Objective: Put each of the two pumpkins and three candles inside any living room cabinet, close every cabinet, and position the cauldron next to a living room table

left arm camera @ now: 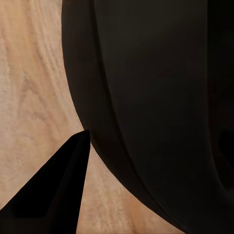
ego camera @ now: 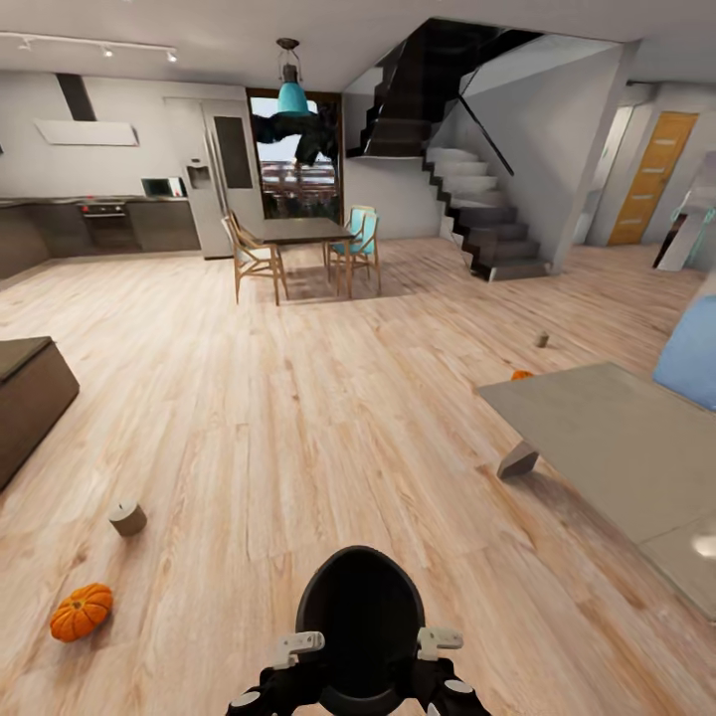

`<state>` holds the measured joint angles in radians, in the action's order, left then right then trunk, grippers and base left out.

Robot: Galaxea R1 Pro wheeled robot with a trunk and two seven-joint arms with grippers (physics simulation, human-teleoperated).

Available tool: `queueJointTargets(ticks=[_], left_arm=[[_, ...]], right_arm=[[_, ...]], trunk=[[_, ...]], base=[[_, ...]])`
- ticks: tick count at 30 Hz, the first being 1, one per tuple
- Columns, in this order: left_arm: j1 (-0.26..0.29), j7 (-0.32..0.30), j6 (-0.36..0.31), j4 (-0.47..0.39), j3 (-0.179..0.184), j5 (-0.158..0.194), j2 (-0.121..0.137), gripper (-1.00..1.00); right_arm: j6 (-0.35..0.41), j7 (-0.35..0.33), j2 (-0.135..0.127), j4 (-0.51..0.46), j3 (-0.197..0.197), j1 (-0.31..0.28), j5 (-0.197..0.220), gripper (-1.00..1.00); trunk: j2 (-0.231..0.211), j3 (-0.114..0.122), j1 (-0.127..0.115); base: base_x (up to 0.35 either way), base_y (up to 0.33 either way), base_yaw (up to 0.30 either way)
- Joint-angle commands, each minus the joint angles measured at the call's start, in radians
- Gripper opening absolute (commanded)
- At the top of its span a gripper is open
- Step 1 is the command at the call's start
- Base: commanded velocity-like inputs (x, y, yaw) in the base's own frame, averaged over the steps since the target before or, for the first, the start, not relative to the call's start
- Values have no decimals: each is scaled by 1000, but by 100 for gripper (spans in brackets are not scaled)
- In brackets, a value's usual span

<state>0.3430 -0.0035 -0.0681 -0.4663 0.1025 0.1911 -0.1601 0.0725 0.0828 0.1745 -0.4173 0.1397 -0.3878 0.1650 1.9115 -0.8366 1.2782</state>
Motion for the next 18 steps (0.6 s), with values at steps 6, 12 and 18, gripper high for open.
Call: queueJointTargets(ticks=[6,12,18], left_arm=[[-1,-32,-5,-6,16,16,2,-100],[-1,-32,-5,-6,16,16,2,-100],[-1,-32,-5,-6,16,16,2,-100]], right_arm=[[4,-26,0,0,-5,-2,33,-100],[4,-26,0,0,-5,-2,33,-100],[4,-26,-1,0,-5,-2,33,-100]], trunk=[[0,2,0],[0,4,0],[0,7,0]], base=[[0,0,-274],[0,0,-274],[0,0,-274]])
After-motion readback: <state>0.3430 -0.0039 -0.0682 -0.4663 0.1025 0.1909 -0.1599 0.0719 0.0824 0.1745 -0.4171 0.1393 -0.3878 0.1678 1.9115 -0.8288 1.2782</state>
